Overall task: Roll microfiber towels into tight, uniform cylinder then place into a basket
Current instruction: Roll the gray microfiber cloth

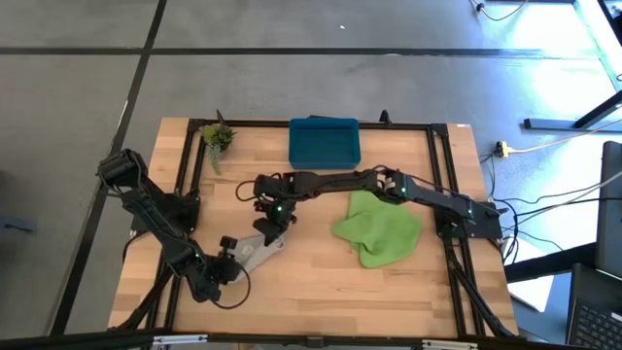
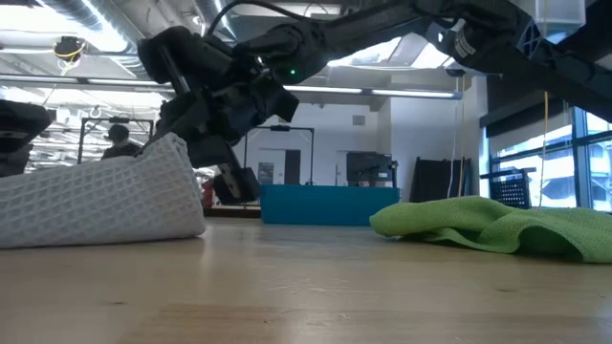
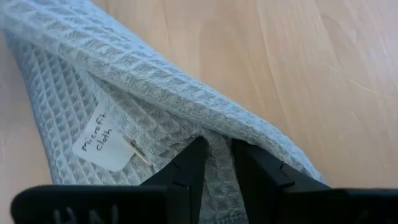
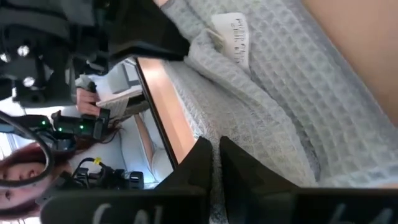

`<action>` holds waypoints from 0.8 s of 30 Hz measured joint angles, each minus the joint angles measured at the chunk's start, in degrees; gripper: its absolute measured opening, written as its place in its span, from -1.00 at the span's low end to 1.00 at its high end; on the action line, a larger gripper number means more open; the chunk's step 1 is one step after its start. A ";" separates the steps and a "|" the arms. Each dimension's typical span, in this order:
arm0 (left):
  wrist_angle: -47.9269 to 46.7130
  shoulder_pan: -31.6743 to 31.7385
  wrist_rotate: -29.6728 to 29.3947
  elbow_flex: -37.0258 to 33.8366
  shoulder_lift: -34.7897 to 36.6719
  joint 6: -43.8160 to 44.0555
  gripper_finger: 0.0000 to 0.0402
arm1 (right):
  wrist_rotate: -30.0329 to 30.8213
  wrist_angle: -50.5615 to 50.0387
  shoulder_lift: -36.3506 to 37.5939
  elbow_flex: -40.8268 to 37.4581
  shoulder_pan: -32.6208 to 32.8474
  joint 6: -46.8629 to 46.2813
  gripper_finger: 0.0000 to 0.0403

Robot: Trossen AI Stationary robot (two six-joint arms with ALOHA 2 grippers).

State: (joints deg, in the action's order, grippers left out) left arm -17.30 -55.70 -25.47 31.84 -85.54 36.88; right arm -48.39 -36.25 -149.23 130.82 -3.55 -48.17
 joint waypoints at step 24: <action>0.29 0.00 -0.88 0.04 0.04 -0.11 -0.58 | 1.56 3.65 -3.92 0.04 -3.02 -8.80 -0.90</action>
State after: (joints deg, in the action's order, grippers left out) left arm -17.01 -55.70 -26.35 31.88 -85.49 36.77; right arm -46.82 -32.59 -153.15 130.87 -6.57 -56.97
